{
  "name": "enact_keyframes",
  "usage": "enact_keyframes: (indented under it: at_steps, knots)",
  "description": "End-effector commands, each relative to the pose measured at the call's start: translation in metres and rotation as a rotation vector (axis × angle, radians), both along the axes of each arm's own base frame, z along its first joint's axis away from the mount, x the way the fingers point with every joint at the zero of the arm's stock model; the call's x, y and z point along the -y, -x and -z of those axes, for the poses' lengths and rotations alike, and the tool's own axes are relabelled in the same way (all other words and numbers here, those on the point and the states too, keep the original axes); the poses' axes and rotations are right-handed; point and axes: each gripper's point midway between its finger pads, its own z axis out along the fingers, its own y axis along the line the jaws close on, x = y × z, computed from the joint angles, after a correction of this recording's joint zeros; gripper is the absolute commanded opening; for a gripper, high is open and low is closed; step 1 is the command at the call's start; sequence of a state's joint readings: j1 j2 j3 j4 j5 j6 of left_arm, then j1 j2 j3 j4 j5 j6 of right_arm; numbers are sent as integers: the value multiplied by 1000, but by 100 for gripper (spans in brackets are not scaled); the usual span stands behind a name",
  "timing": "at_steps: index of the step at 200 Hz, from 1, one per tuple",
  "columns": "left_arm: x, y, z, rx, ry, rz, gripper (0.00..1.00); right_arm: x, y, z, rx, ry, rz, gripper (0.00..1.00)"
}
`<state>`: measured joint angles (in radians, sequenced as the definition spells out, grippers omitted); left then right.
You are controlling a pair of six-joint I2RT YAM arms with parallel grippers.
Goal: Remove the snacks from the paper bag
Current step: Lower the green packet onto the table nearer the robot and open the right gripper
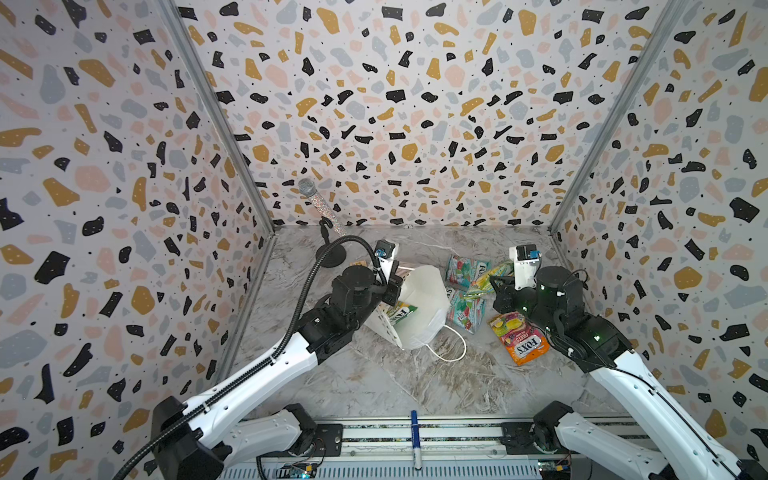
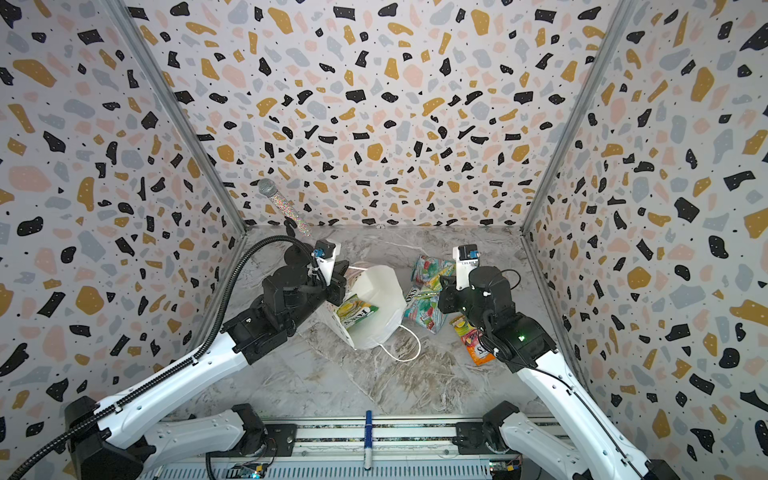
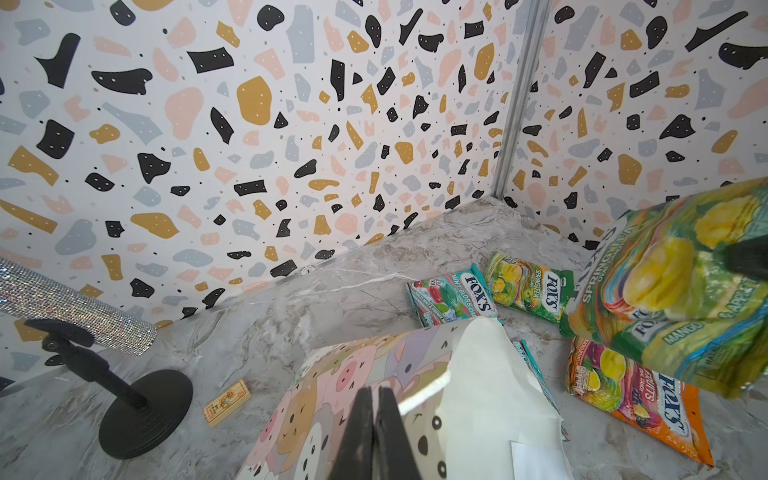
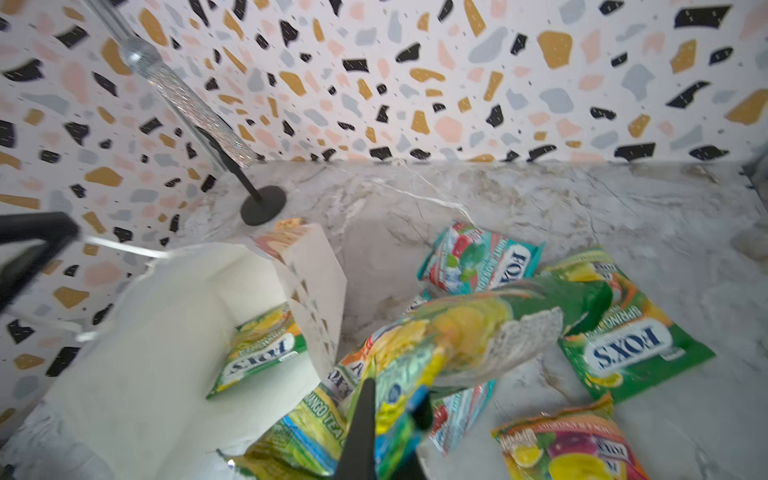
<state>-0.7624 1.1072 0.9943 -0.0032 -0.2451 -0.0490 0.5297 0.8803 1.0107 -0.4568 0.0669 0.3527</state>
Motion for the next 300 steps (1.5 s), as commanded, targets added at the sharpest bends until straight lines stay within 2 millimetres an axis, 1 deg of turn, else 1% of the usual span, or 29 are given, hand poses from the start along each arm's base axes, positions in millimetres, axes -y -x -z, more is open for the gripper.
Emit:
enact_keyframes:
  at_steps: [1,42,80,104,137,153,190,209,281,300]
  knots:
    - [-3,1,-16,32,40,-10,0,9,4,5,-6,4,-2,0]
    - [-4,1,-17,33,42,-9,0,5,16,40,-109,18,-53,0]
    - [-4,2,-18,35,46,-8,0,2,29,65,-188,1,-82,0]
    - [-4,1,-18,36,46,-12,0,-1,40,77,-250,-22,-108,0]
    - [-4,1,-16,34,42,-13,0,-10,57,89,-327,-76,-162,0]
    - [-4,2,-17,34,46,-11,0,-14,65,98,-372,-100,-187,0]
    - [-5,2,-18,37,47,-12,0,-32,83,112,-457,-180,-294,0]
    - [-5,2,-20,39,49,-14,0,-39,91,120,-497,-205,-335,0]
    - [-6,2,-20,40,49,-15,0,-37,103,152,-641,-189,-320,0]
    - [-6,2,-20,41,50,-15,0,-31,101,157,-657,-168,-278,1]
